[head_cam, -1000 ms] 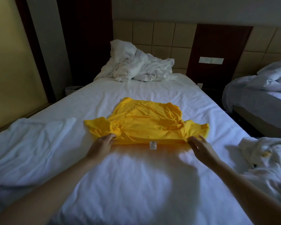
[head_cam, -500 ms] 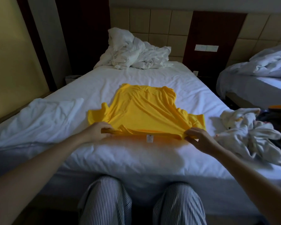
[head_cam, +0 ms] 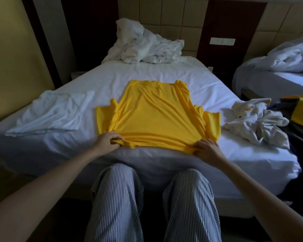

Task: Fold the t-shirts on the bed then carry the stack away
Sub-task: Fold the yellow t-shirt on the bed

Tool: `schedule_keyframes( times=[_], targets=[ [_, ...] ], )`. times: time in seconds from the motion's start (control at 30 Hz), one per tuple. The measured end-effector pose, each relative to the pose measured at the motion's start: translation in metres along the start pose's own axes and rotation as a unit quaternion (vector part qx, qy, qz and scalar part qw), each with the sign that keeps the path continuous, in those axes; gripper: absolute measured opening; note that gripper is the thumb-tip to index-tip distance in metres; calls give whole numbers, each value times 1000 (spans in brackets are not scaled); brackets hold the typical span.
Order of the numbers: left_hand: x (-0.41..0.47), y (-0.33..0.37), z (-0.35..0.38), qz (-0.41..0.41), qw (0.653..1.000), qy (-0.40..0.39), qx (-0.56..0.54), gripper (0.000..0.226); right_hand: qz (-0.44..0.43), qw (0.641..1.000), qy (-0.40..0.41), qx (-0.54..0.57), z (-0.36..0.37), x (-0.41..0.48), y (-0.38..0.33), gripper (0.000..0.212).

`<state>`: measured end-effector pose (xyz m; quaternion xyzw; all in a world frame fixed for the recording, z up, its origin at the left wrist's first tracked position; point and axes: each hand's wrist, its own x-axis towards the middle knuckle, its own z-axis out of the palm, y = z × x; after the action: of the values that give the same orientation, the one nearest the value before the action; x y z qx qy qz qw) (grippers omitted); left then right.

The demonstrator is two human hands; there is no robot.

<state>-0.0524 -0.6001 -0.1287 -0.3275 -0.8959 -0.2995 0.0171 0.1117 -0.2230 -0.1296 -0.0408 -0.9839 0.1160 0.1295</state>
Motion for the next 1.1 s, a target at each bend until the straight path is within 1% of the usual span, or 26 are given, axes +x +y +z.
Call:
schedule_keyframes(
  times=[0.03, 0.1, 0.13, 0.17, 0.2, 0.23, 0.27, 0.3, 0.37, 0.43, 0.47, 0.53, 0.6, 0.63, 0.7, 0.77, 0.8, 0.83, 0.87, 0.9, 0.93, 0.97, 1.03, 1.1],
  targets=[
    [0, 2, -5, -7, 1000, -26, 4, 43, -10, 1000, -21, -13, -3, 0, -4, 70],
    [1, 4, -18, -3, 996, -83, -14, 38, -48, 996, -62, -35, -12, 4, -12, 80],
    [0, 6, -23, -20, 994, -92, -47, 30, -65, 994, -78, -39, -16, 8, -17, 83],
    [0, 8, -28, -40, 991, -88, -94, 16, -78, 992, -90, -39, -18, 12, -25, 85],
    [1, 6, -31, -59, 988, -63, -125, 11, -90, 990, -101, -35, -18, 17, -34, 87],
    [3, 1, -31, -76, 985, -26, -150, 21, -102, 989, -108, -28, -17, 22, -45, 89],
    [6, -2, -32, -102, 982, 15, -157, 23, -116, 987, -109, -18, -13, 27, -58, 91],
    [8, -6, -33, -131, 976, 61, -163, 17, -130, 986, -108, -9, -8, 34, -72, 92],
    [17, -15, -35, -197, 954, 144, -173, 20, -161, 982, -103, 5, 3, 46, -102, 91],
    [27, -25, -38, -274, 924, 196, -181, 28, -189, 977, -96, 11, 16, 58, -134, 88],
    [33, -30, -41, -313, 910, 203, -179, 34, -199, 976, -91, 19, 22, 64, -150, 84],
    [48, -43, -45, -366, 887, 203, -194, 46, -207, 973, -92, 33, 35, 75, -182, 76],
    [65, -54, -49, -394, 867, 190, -238, 53, -206, 974, -97, 17, 49, 84, -208, 77],
    [74, -58, -51, -403, 850, 185, -284, 52, -203, 974, -99, 0, 54, 88, -219, 80],
    [85, -48, -56, -407, 816, 186, -365, 31, -189, 977, -97, -24, 66, 94, -233, 85],
    [95, -44, -56, -418, 805, 182, -380, 14, -170, 980, -100, -36, 78, 98, -239, 85],
    [98, -46, -56, -421, 807, 170, -378, 12, -160, 980, -107, -40, 82, 100, -242, 82],
    [99, -48, -56, -424, 810, 151, -376, 20, -155, 981, -111, -47, 86, 100, -243, 76],
    [99, -52, -56, -422, 811, 132, -384, 27, -156, 981, -103, -56, 88, 99, -244, 68],
    [98, -53, -58, -418, 805, 111, -407, 28, -159, 982, -74, -63, 89, 98, -246, 57],
    [95, -55, -60, -409, 783, 108, -456, 25, -153, 985, -52, -56, 89, 97, -248, 50],
    [89, -54, -64, -390, 749, 125, -520, 24, -152, 986, -37, -50, 89, 95, -247, 48],
    [72, -64, -68, -336, 686, 168, -623, 32, -175, 983, -22, -55, 91, 93, -244, 47],
    [53, -82, -63, -289, 641, 202, -681, 29, -206, 975, -14, -79, 95, 89, -242, 47]
  ],
)
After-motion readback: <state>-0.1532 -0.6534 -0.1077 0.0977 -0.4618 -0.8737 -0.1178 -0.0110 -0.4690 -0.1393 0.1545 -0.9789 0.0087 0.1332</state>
